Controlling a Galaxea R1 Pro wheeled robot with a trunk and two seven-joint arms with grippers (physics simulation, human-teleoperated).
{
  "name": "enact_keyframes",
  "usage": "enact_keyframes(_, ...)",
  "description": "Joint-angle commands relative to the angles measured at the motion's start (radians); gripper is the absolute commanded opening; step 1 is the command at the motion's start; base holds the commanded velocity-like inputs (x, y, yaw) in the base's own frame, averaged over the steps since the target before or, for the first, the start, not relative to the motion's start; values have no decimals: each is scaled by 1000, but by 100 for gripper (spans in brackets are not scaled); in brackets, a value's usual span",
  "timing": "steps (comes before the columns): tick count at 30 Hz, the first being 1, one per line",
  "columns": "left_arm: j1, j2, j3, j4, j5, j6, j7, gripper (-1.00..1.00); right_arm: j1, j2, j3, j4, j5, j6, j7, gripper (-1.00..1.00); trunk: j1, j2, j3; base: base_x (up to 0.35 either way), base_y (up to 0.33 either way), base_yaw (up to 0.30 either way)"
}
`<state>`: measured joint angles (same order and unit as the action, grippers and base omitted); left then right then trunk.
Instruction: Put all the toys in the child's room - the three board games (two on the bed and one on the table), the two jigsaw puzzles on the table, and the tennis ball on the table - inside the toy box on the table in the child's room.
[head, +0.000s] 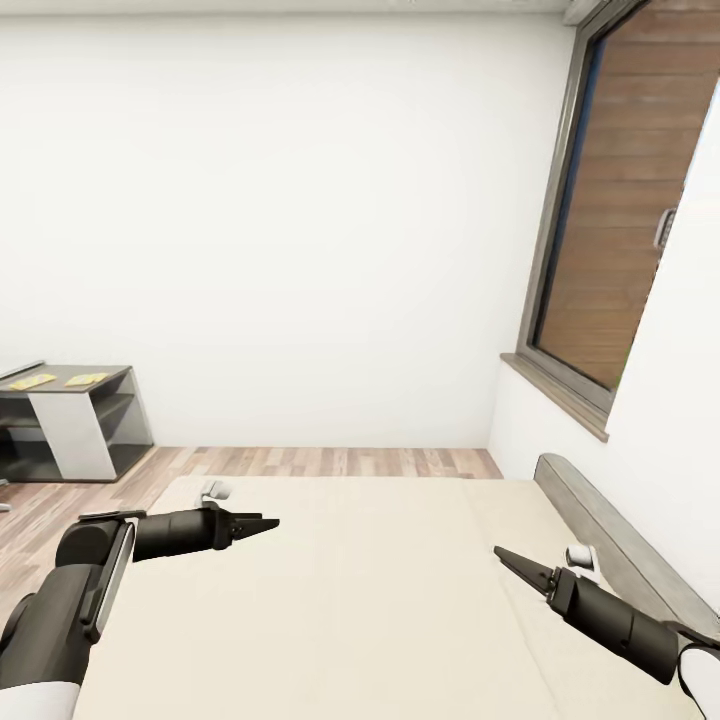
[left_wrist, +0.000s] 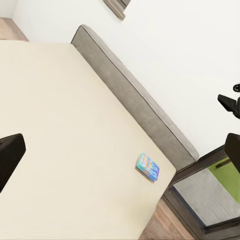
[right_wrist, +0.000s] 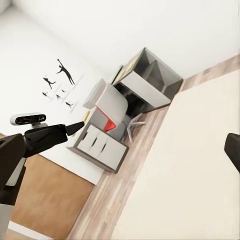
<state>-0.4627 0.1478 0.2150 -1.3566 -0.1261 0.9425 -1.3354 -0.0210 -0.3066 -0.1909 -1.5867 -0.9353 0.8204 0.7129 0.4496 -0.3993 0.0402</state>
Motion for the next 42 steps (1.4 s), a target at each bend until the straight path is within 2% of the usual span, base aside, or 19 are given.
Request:
enact_keyframes(1,-1,-1,2,-1,-10,10,-10,100,-1,0,-1,1,-2,6,1,100,0,-1,0,0,-211,-53)
enact_keyframes(13,-1,-1,1,-1,-12,10,-10,100,-1,0,-1,1,-3,6,0,100,0,-1,1,0,-173,-12)
enact_keyframes(42,-1,-1,3,-1,-13,10,-10,100,-1,0,0,1,-3,6,0,100,0,-1,1,-17,-7,0)
